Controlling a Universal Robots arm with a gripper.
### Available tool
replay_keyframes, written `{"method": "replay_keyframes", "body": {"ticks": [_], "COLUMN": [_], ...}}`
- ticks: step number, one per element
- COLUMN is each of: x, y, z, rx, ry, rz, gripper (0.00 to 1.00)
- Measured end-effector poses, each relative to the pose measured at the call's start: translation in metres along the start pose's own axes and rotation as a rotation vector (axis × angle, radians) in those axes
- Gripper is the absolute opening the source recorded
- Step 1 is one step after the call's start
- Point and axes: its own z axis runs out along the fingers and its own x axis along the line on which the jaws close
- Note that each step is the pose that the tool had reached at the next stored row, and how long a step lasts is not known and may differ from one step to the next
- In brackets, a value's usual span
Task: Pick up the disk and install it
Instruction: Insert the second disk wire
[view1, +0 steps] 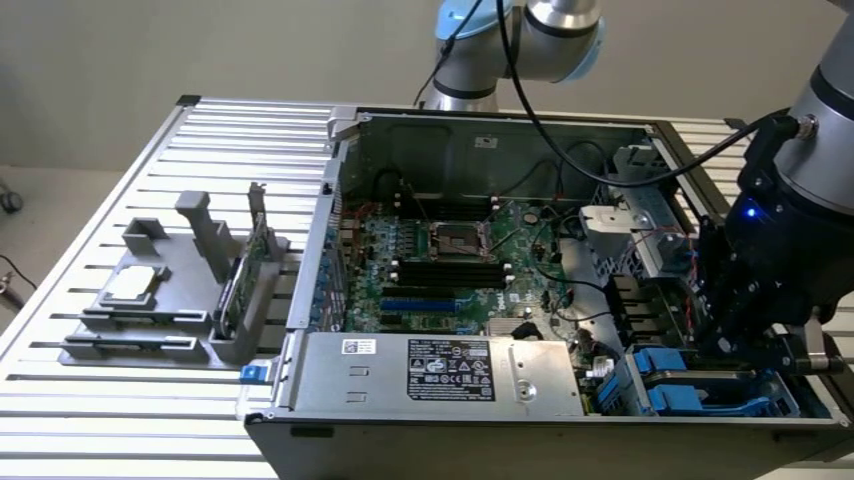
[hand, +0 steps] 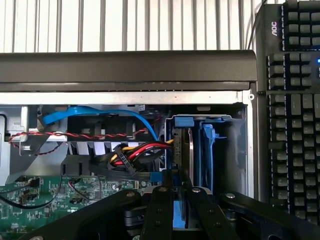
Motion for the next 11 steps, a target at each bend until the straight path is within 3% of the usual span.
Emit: {"method": "replay_keyframes", "body": {"ticks": [11], "x": [-0.0030], "y": [0.0010], "z": [0.0020], "rx": [0.0002], "ry": [0.0109], "rz": [0.002], "gripper": [0.17]}}
